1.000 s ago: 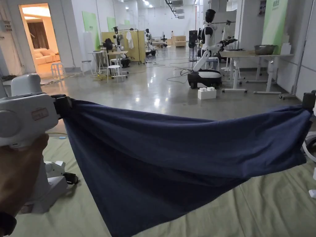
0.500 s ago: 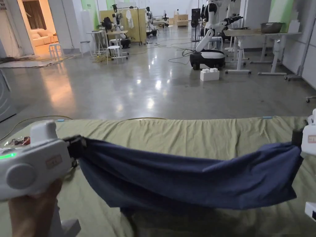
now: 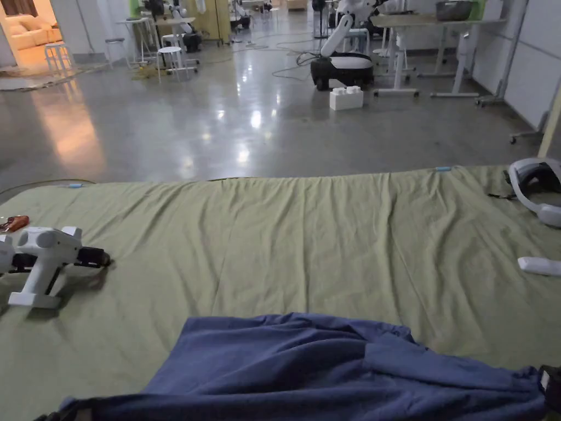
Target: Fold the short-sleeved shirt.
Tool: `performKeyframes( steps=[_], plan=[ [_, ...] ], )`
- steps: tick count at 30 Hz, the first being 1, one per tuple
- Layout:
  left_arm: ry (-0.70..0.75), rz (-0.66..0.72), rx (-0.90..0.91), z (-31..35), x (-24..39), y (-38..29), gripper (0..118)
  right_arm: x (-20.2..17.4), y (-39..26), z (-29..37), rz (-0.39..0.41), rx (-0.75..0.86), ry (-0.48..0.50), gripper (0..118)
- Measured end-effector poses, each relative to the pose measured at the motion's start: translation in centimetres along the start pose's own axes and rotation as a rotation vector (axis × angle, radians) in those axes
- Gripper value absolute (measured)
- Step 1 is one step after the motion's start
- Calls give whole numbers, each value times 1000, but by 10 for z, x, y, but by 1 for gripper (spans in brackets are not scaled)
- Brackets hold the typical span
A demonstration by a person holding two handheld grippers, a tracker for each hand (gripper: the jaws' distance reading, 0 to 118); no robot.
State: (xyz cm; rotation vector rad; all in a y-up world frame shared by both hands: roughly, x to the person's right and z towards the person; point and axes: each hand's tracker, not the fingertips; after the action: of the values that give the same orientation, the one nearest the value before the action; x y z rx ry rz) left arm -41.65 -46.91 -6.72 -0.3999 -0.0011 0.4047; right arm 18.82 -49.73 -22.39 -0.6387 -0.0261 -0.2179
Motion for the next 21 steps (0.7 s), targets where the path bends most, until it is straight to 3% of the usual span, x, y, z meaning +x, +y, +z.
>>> performKeyframes(
  steps=[5,9,13,14,15,16,17,18,21],
  plan=[
    [49,-3,-42,51,-26,-32,7,14,-56,56,-6,-16,-41,9],
    [75,50,-114,58,-71,-68,7,22,-89,64,-5,-100,-29,9],
    [69,96,-185,52,-62,-94,8,24,-111,60,8,-166,-39,10],
    [77,91,-192,52,-68,-98,19,26,-112,60,12,-168,-40,12],
    [85,91,-202,53,-59,-92,44,26,-116,60,19,-169,-39,18],
    [92,97,-210,54,-59,-92,79,27,-117,60,29,-175,-49,32],
    [94,104,-221,54,-59,-93,99,28,-117,62,28,-178,-62,51],
    [90,118,-217,49,-53,-97,98,32,-116,63,16,-183,-57,63],
    [127,113,-205,47,-26,-91,98,35,-114,74,2,-168,-55,70]
  ],
)
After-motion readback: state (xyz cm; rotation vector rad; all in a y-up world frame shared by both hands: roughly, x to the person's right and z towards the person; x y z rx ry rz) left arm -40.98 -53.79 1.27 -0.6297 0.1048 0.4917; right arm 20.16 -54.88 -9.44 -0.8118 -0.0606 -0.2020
